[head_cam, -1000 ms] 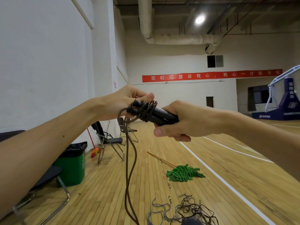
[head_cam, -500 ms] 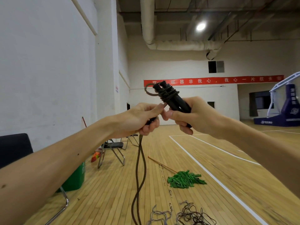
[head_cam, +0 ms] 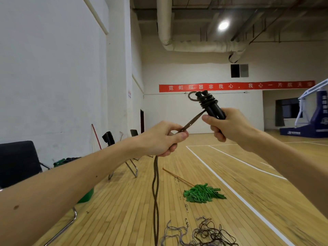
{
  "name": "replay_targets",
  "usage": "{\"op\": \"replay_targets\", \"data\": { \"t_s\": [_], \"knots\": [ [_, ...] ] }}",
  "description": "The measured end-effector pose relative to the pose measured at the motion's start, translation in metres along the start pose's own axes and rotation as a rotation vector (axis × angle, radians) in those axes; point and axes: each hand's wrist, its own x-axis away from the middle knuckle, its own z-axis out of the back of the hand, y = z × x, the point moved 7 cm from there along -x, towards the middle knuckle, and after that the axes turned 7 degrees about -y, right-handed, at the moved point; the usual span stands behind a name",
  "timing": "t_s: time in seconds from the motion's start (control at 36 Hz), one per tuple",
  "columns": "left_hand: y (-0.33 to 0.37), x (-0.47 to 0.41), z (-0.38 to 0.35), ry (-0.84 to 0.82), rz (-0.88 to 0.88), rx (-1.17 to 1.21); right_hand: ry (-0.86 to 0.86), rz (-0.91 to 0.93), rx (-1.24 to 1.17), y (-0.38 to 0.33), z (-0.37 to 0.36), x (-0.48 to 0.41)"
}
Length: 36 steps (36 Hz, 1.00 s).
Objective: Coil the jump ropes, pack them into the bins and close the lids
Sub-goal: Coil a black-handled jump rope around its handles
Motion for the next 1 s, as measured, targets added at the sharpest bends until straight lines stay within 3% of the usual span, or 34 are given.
{"op": "replay_targets", "data": {
  "t_s": [0.14, 0.5, 0.75, 1.0],
  "knots": [
    [0.012, 0.006, -0.004, 0.087, -0.097, -0.503, -0.041, -0.103, 0.079, 0.018, 0.002, -0.001],
    [0.050, 0.012, 0.012, 0.168, -0.353, -1.107, -0.222, -0.256, 0.331, 0.033, -0.021, 0.003],
    [0.070, 0.020, 0.005, 0.078, -0.582, -1.218, -0.562, -0.425, 0.460, 0.029, -0.051, 0.028],
    [0.071, 0.011, 0.011, -0.049, -0.439, -0.965, -0.762, -0.377, 0.554, 0.010, -0.082, 0.053]
  ]
}}
